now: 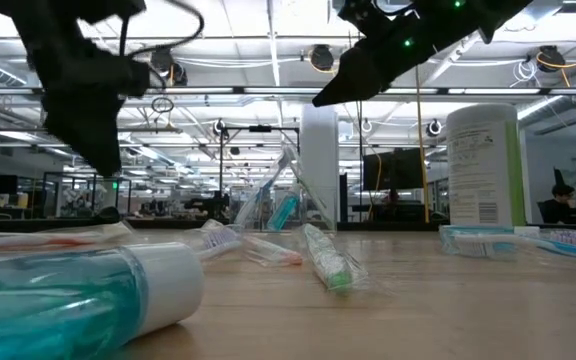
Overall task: Pick & Place toothbrushing station
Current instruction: Put the left orange toothbrush into the transparent organizer
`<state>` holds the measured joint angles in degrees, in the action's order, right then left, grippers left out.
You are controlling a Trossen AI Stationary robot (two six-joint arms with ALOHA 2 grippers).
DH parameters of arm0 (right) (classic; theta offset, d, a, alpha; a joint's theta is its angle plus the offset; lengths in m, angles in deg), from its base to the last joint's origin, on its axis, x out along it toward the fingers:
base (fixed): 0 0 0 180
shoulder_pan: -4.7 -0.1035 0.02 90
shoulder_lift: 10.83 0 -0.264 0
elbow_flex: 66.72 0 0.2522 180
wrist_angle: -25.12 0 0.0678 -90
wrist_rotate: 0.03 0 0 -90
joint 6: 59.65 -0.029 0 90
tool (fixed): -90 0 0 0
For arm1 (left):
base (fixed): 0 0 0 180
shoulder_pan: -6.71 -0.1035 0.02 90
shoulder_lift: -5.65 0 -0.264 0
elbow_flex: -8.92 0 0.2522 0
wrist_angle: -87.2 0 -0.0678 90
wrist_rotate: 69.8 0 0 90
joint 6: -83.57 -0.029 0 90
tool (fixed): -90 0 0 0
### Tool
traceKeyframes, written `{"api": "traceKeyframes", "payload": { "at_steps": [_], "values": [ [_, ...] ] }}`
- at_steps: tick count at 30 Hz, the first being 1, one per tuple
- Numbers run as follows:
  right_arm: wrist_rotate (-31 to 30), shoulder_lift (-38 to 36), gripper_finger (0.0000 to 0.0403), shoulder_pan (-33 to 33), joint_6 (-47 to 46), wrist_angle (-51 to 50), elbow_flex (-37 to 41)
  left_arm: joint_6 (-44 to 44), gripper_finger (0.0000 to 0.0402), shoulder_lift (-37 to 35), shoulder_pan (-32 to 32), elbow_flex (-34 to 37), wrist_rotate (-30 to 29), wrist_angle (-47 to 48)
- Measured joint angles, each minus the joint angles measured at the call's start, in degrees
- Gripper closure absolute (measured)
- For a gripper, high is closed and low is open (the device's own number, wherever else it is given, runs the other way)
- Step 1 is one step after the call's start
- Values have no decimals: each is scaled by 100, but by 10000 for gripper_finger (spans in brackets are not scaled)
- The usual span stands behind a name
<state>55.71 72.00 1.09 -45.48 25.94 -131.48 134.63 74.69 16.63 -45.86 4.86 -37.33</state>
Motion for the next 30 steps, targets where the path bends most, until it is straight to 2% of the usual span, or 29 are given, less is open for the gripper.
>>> {"api": "traceKeyframes", "payload": {
  "at_steps": [6,9,11,16,21,24,30],
  "values": [
    [3,2,245,-5,-1,-40,0,1144,213,740,-35,0,59,-5],
    [1,0,245,-5,1,-33,0,1398,213,1062,-87,0,498,-102],
    [1,0,245,-5,1,-34,0,1451,213,1270,-144,0,702,-205],
    [3,0,245,-5,1,-34,0,1351,213,1728,-372,2,753,-285],
    [2,0,245,-5,3,-35,0,1079,216,1917,-546,-24,986,-436],
    [3,0,245,-1,2,-34,0,1048,237,1925,-589,-18,980,-430],
    [1,0,245,2,13,-34,0,844,314,1927,-636,-11,945,-486]
  ]
}}
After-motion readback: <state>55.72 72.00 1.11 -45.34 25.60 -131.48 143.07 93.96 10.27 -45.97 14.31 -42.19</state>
